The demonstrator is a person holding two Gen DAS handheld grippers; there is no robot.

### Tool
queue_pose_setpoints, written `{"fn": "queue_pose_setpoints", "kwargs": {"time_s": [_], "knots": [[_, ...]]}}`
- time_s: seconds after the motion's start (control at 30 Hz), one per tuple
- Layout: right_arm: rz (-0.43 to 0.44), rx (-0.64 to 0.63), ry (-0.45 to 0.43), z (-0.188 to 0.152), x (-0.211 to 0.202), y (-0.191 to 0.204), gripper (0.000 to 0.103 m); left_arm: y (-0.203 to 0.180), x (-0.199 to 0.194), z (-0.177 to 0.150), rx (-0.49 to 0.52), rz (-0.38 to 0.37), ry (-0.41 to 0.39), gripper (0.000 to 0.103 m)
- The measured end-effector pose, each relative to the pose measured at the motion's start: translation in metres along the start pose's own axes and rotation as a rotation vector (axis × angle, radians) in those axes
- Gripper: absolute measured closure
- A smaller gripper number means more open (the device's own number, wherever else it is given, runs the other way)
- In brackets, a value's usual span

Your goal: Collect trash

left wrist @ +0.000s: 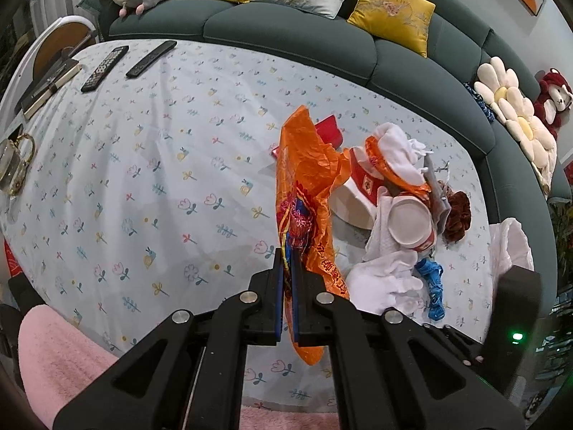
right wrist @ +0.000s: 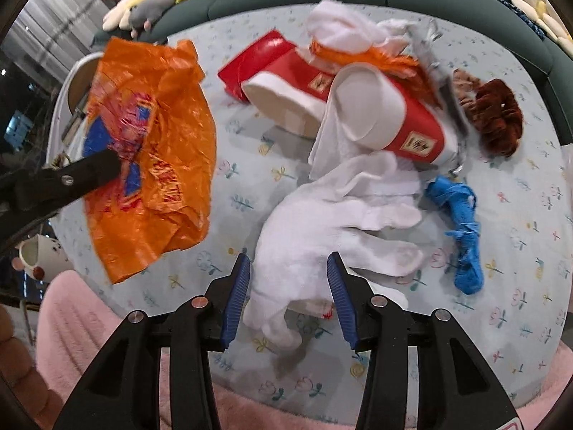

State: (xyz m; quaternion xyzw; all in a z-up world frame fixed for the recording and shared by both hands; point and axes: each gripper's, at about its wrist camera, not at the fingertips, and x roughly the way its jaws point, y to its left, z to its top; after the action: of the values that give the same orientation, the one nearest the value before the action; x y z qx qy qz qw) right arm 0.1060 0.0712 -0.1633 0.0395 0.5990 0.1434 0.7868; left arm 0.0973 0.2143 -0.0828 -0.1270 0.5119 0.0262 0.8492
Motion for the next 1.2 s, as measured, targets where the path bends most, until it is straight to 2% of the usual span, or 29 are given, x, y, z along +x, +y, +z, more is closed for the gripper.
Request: {"fn": "queue_pose_setpoints", "kwargs": {"time_s": [0.03, 0.07, 0.1, 0.23, 0.4, 0.53, 0.73, 0.9, 1.03, 1.2], "knots": [[-0.003, -0.004, 0.009, 0.000, 0.004, 0.000, 0.068, 0.000, 0.001, 0.000, 0.000, 0.000, 0.002, 0.100], [-0.001, -0.008, 0.014, -0.001, 0.005, 0.001, 0.084, 0.000, 0.001, -0.001, 0.000, 0.000, 0.004, 0.100], [0.001, -0.011, 0.021, -0.001, 0.007, 0.001, 0.093, 0.000, 0.002, -0.001, 0.002, -0.001, 0.005, 0.100], [0.001, -0.021, -0.015, -0.004, -0.005, 0.001, 0.096, -0.004, -0.001, -0.001, 0.007, -0.010, 0.001, 0.100], [0.022, -0.010, -0.131, 0.000, -0.050, -0.003, 0.096, -0.023, -0.014, 0.003, 0.037, -0.030, -0.032, 0.100], [0.041, 0.031, -0.247, 0.004, -0.096, -0.022, 0.096, -0.049, -0.030, 0.007, 0.079, -0.054, -0.068, 0.100], [0.008, 0.105, -0.365, 0.012, -0.158, -0.078, 0.096, -0.105, -0.049, 0.012, 0.164, -0.118, -0.109, 0.100], [-0.075, 0.194, -0.445, 0.004, -0.206, -0.150, 0.096, -0.170, -0.054, 0.009, 0.253, -0.209, -0.105, 0.100], [-0.149, 0.265, -0.481, -0.008, -0.231, -0.202, 0.096, -0.230, -0.054, 0.003, 0.317, -0.301, -0.080, 0.100], [-0.221, 0.339, -0.497, -0.029, -0.251, -0.266, 0.096, -0.304, -0.057, -0.008, 0.433, -0.368, -0.088, 0.100]]}}
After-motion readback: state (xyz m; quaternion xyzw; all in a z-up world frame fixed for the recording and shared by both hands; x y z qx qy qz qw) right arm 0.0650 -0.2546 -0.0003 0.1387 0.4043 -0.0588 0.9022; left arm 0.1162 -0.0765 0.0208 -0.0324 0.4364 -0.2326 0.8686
